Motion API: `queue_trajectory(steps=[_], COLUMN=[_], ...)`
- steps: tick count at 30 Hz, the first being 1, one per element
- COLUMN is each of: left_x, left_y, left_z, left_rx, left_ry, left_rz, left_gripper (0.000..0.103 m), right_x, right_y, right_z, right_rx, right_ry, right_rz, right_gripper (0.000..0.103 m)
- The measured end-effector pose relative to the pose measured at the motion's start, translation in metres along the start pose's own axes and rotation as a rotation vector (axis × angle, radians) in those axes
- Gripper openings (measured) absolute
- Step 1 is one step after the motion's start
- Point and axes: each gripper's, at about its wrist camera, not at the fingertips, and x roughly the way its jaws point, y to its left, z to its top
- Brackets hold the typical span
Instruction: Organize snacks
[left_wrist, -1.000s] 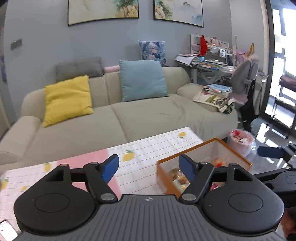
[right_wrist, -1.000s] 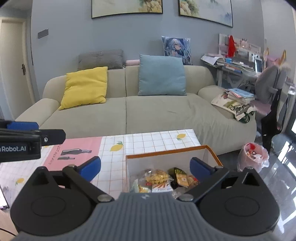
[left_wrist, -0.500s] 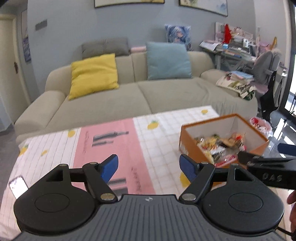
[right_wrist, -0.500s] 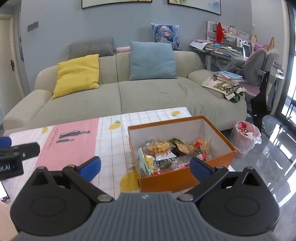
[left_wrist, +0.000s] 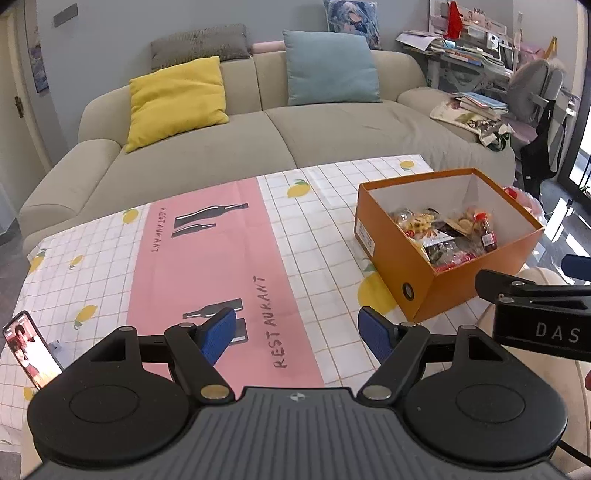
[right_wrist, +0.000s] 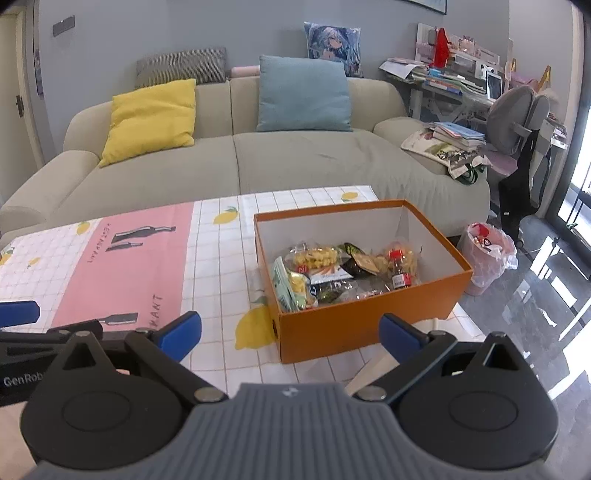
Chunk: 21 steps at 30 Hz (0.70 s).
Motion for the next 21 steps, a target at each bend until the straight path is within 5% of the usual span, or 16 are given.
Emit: queue_trajectory(steps=[21], left_x=[-0.001], left_y=[0.0014], left_z=[0.0027], left_rx=[-0.007], left_ry=[0.004], left_rz=[-0.003], left_gripper=[0.088], right_x=[-0.0049], right_y=[0.0073], right_z=[-0.002], right_rx=[-0.027], right_ry=[-0.023], right_rz=[-0.006], right_gripper=[0.1])
